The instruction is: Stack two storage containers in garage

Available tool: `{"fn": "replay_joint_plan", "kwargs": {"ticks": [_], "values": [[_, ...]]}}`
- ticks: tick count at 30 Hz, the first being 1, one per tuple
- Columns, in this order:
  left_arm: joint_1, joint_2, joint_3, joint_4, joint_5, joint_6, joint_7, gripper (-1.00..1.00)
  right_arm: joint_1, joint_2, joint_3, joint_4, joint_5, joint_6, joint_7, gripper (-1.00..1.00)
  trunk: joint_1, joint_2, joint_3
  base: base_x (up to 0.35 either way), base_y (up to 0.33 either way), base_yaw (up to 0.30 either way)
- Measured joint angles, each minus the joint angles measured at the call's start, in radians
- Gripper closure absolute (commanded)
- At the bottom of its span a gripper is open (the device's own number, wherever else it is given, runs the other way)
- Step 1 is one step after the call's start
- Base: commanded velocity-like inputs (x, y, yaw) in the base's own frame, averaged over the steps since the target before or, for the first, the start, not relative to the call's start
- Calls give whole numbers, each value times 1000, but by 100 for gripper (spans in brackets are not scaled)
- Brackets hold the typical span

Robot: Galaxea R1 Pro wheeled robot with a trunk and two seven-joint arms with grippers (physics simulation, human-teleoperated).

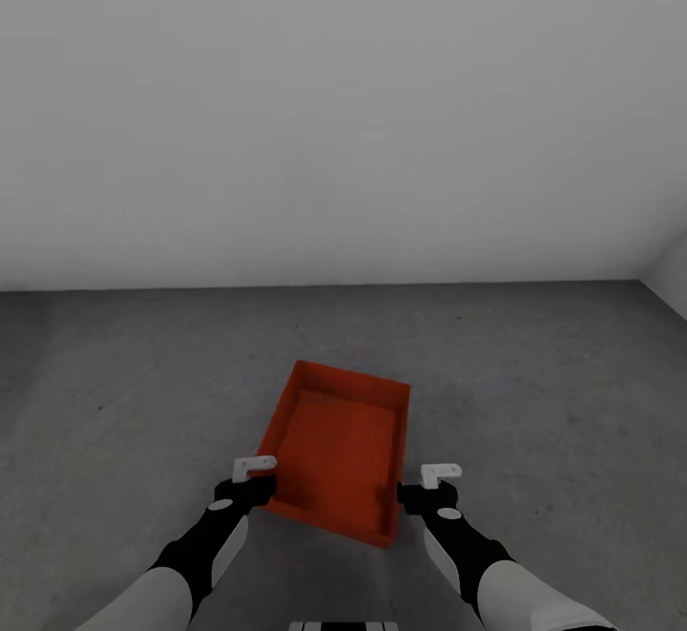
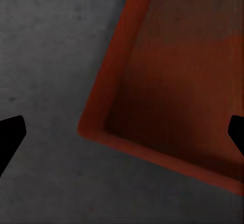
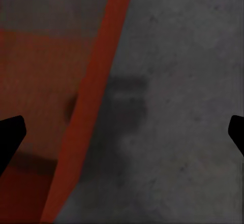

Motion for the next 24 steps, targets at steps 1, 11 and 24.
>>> {"fn": "replay_joint_plan", "kwargs": {"ticks": [1,11,24], "values": [[0,0,0,0,0,0,0,-100,0,0,0,0,0,1,0,-100,-4,7,3,0,0,0],[0,0,0,0,0,0,0,-100,0,0,1,0,4,7,0,-100,-42,77,34,0,0,0],[0,0,0,0,0,0,0,-100,0,0,0,0,0,9,-2,-100,-92,168,75,0,0,0]]}}
